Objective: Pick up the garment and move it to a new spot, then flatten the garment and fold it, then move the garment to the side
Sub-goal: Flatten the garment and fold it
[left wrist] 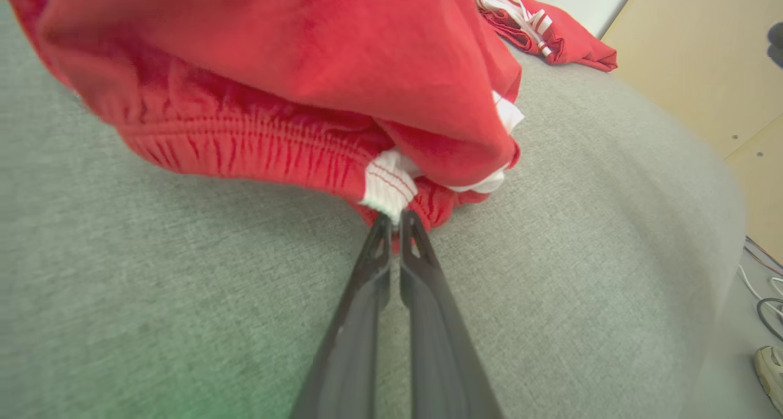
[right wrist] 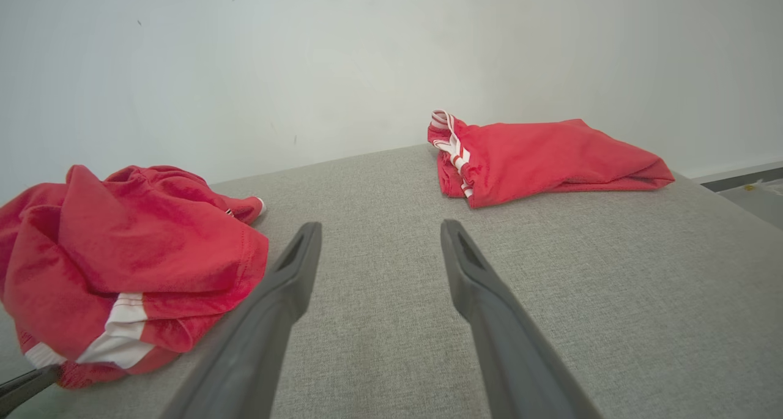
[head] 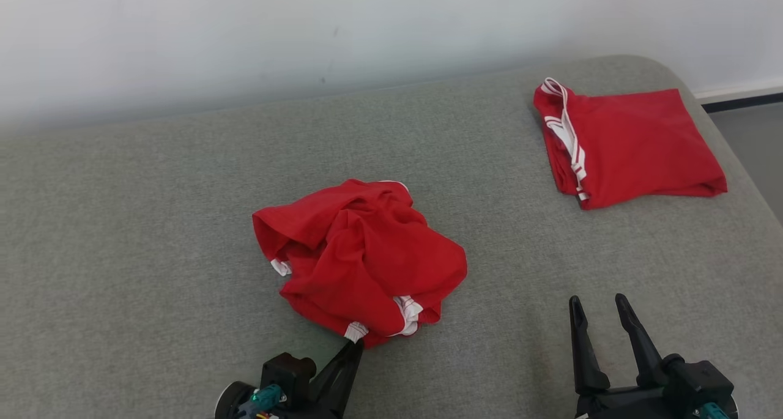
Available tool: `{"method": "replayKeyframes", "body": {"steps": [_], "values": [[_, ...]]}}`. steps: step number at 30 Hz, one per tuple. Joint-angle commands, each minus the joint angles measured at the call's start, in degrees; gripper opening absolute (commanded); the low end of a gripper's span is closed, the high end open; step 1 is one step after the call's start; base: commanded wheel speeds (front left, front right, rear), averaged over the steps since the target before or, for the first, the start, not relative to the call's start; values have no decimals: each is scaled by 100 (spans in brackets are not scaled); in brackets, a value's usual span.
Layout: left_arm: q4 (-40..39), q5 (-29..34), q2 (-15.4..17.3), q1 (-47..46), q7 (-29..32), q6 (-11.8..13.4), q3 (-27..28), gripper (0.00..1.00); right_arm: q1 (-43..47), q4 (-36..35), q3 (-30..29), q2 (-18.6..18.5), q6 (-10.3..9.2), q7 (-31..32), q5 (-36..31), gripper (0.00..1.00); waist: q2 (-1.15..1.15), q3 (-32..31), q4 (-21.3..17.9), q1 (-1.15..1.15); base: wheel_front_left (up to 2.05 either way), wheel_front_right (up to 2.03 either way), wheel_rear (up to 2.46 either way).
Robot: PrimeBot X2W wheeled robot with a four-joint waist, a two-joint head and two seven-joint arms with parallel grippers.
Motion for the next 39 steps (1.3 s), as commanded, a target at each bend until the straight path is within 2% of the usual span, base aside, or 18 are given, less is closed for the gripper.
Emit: {"method": "replayKeyframes", "body": {"steps": [1,5,9,17,21,25,26,27,30,39], "values": [[-64,-37,24,-20,-20,7,22,0,1,-4,-7,6,-16,2,-26,100,-1,-54,104,-1,0,0,0],[-335,-87,55,129,-20,7,151,0,94,36,-70,6,-16,3,-17,100,-1,-145,320,-1,0,0,0],[-801,-6,301,413,-20,7,384,0,168,64,-93,7,-16,2,6,100,-1,-239,575,-1,0,0,0],[-1421,-59,1086,1214,-20,8,575,0,169,146,-45,6,-16,2,67,100,-1,-339,972,-1,0,0,0],[-1309,-192,1182,1513,-20,8,435,0,160,207,9,6,-16,2,91,100,-1,-361,1091,-1,0,0,0],[-1060,-226,1020,1577,-20,8,346,0,237,266,36,4,-16,2,96,100,-1,-443,1160,-1,0,0,0],[-1055,-197,970,1569,-20,8,416,25,255,273,40,4,-16,2,91,100,-1,-459,1171,-1,0,0,0],[-1098,-180,898,1579,-20,8,517,100,265,280,36,5,-16,2,83,100,-1,-485,1184,-1,0,0,0],[-1286,-126,775,1640,-20,14,806,100,280,284,17,6,-16,2,63,100,-1,-528,1207,-1,0,0,0],[-2334,483,312,2186,-19,25,2394,100,393,304,20,6,-16,2,0,100,-1,-689,1316,-1,0,0,0]]}}
